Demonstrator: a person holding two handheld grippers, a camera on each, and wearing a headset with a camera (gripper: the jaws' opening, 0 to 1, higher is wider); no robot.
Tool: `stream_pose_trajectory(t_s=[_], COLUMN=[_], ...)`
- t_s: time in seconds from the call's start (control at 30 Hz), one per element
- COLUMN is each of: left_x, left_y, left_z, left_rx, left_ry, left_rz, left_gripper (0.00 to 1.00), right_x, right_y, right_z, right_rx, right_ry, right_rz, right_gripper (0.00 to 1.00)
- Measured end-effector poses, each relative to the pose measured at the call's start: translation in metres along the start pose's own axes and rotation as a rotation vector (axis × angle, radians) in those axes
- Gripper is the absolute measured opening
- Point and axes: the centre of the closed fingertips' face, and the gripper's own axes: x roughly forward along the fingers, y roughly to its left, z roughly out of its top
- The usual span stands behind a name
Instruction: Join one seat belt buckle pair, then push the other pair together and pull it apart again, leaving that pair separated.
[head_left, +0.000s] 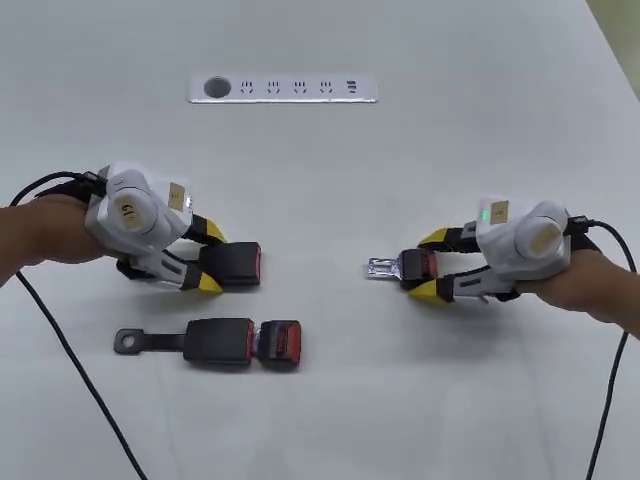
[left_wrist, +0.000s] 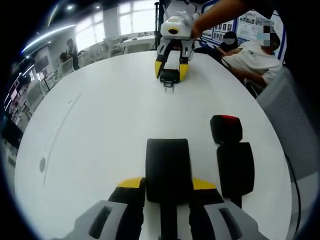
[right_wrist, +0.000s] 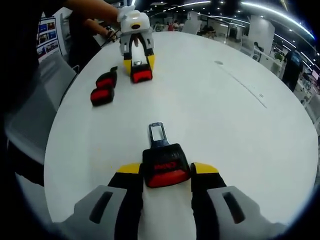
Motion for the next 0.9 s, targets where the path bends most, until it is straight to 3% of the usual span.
stream_pose_trajectory(t_s=[0.13,0.4,0.47,0.5,0.6,0.9], left_x=[0.000,-0.001,-0.001,-0.002,0.000,0.001], left_y=[0.000,-0.001,-0.001,-0.001,0.000,0.001], left_z=[-0.001,0.001,0.001,0.003,0.001,0.002], left_rx=[-0.021,-0.001,-0.024,-0.069,-0.008,-0.027], left_ry=[0.004,0.042,0.049,0.048,0.080,0.094], left_rz=[-0.002,-0.023,-0.025,-0.028,-0.026,-0.018], left_gripper=[0.34,0.33,0.33,0.33,0.33,0.33], right_x=[-0.001,0.002,0.002,0.003,0.004,0.013], right_y=[-0.002,-0.002,-0.001,0.000,0.002,0.004], right_z=[-0.002,-0.001,-0.001,-0.001,0.001,0.006], right_rx=[-0.012,-0.017,-0.014,-0.016,-0.012,-0.026], right_ry=[0.004,0.015,0.015,0.016,0.020,0.021], right_rz=[0.003,0.008,0.009,0.008,0.004,0.005], right_gripper=[0.36,0.35,0.35,0.35,0.35,0.35])
